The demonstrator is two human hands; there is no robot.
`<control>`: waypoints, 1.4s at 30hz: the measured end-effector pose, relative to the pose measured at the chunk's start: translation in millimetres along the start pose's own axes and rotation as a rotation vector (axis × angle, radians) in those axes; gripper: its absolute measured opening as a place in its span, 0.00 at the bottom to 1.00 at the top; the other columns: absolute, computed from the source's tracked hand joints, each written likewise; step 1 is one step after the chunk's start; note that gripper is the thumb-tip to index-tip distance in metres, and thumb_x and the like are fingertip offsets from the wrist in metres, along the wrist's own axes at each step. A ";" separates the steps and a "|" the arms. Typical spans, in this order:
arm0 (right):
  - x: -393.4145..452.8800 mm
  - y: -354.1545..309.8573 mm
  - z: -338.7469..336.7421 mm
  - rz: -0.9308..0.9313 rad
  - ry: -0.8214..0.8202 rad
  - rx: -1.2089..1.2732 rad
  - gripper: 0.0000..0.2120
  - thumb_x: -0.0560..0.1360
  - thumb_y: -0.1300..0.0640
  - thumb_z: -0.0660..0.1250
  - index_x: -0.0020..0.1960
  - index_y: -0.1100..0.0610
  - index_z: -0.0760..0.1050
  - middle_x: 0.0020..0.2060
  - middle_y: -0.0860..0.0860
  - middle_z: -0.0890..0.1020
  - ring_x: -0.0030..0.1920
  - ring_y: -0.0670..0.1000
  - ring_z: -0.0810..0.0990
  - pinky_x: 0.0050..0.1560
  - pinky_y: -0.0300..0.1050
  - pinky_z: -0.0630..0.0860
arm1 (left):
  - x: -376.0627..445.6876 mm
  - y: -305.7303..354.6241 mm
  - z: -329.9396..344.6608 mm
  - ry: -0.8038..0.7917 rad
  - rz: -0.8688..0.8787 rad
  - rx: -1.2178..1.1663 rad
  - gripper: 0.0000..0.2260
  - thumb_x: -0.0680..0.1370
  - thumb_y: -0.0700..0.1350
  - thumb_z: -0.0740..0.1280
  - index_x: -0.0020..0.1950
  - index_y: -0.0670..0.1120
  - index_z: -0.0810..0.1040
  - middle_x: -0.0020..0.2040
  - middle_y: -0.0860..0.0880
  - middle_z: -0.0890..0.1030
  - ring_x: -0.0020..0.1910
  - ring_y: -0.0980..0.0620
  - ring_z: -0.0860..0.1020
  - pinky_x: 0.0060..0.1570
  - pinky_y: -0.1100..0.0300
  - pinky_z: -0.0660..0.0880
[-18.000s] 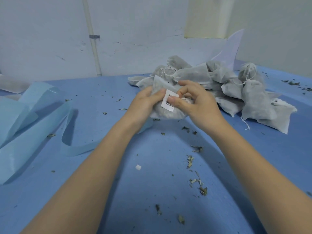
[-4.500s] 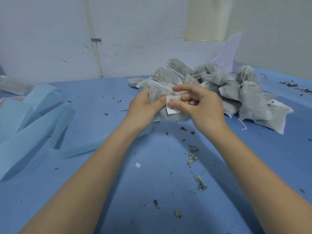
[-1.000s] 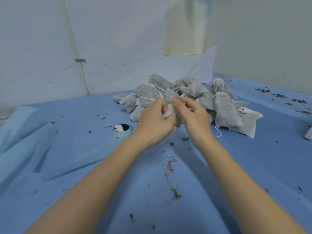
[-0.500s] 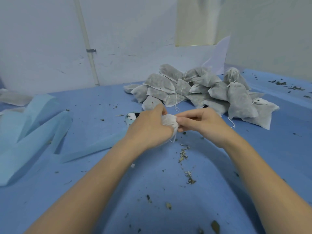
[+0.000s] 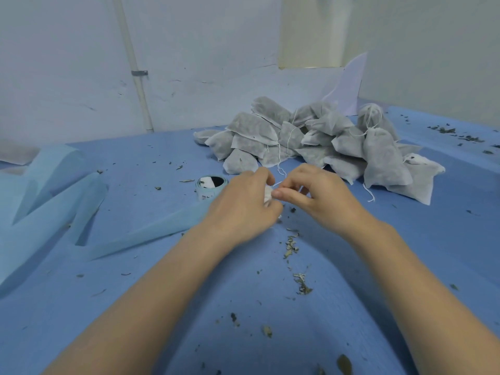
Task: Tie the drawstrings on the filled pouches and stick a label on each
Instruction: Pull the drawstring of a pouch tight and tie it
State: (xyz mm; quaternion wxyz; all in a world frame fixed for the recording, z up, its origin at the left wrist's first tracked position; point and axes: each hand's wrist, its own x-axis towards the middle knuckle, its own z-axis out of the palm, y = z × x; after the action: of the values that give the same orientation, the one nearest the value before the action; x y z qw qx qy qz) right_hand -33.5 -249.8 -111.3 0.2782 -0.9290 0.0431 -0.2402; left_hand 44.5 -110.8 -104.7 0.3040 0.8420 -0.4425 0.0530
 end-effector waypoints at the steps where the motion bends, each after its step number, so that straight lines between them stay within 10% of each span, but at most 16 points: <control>1: -0.9 0.1 0.8 0.001 -0.014 0.004 0.08 0.75 0.48 0.68 0.37 0.43 0.74 0.42 0.43 0.77 0.43 0.38 0.74 0.47 0.28 0.68 | 0.2 -0.3 -0.9 0.028 0.012 0.011 0.15 0.74 0.49 0.64 0.60 0.50 0.71 0.53 0.50 0.75 0.50 0.50 0.74 0.46 0.57 0.71; 7: -2.7 -3.8 4.1 0.209 0.062 0.549 0.15 0.78 0.48 0.63 0.41 0.56 0.79 0.40 0.52 0.81 0.46 0.54 0.80 0.56 0.49 0.75 | 0.4 4.1 -7.8 0.077 -0.016 -0.148 0.08 0.71 0.51 0.63 0.48 0.51 0.73 0.43 0.53 0.76 0.41 0.58 0.73 0.39 0.66 0.68; 11: 0.7 -14.0 10.4 0.269 0.073 0.907 0.19 0.80 0.53 0.61 0.31 0.54 0.75 0.25 0.46 0.72 0.29 0.46 0.74 0.41 0.40 0.77 | 0.6 6.7 -11.8 0.037 -0.028 -0.163 0.06 0.75 0.43 0.62 0.48 0.48 0.78 0.37 0.55 0.80 0.38 0.57 0.77 0.38 0.68 0.69; 15: -0.7 -14.9 6.7 0.370 0.033 0.761 0.20 0.77 0.51 0.66 0.27 0.49 0.79 0.23 0.43 0.61 0.22 0.44 0.59 0.24 0.34 0.63 | 0.1 7.3 -14.2 0.026 -0.068 -0.266 0.10 0.74 0.37 0.62 0.43 0.49 0.80 0.42 0.50 0.83 0.33 0.57 0.80 0.38 0.64 0.73; 22: 1.2 -8.2 -8.2 0.525 0.058 0.750 0.22 0.74 0.49 0.66 0.23 0.52 0.70 0.22 0.44 0.60 0.24 0.46 0.54 0.21 0.35 0.53 | -3.4 6.5 -14.3 0.111 -0.076 -0.322 0.08 0.72 0.51 0.67 0.32 0.53 0.77 0.26 0.58 0.75 0.32 0.59 0.72 0.36 0.62 0.69; 31: 2.2 -13.9 -4.6 0.502 -0.015 1.542 0.11 0.66 0.61 0.58 0.34 0.58 0.79 0.26 0.45 0.51 0.25 0.46 0.47 0.17 0.34 0.48 | -1.6 10.1 -4.7 0.152 -0.207 -0.585 0.06 0.79 0.45 0.63 0.42 0.49 0.75 0.33 0.54 0.80 0.26 0.60 0.75 0.32 0.71 0.71; 42: 2.0 -19.1 12.5 0.396 -0.073 1.059 0.26 0.76 0.68 0.51 0.63 0.48 0.76 0.25 0.46 0.61 0.26 0.45 0.54 0.21 0.35 0.55 | -7.7 9.7 8.5 0.343 -0.301 -0.703 0.06 0.74 0.49 0.70 0.40 0.47 0.81 0.37 0.54 0.83 0.34 0.57 0.79 0.45 0.57 0.78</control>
State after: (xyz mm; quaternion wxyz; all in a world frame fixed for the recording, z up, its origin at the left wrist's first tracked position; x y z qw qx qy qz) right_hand -26.9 -228.0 -109.3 0.7473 -0.6446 0.0803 -0.1400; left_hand 30.8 -114.1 -109.8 0.6463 0.7213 -0.2489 -0.0068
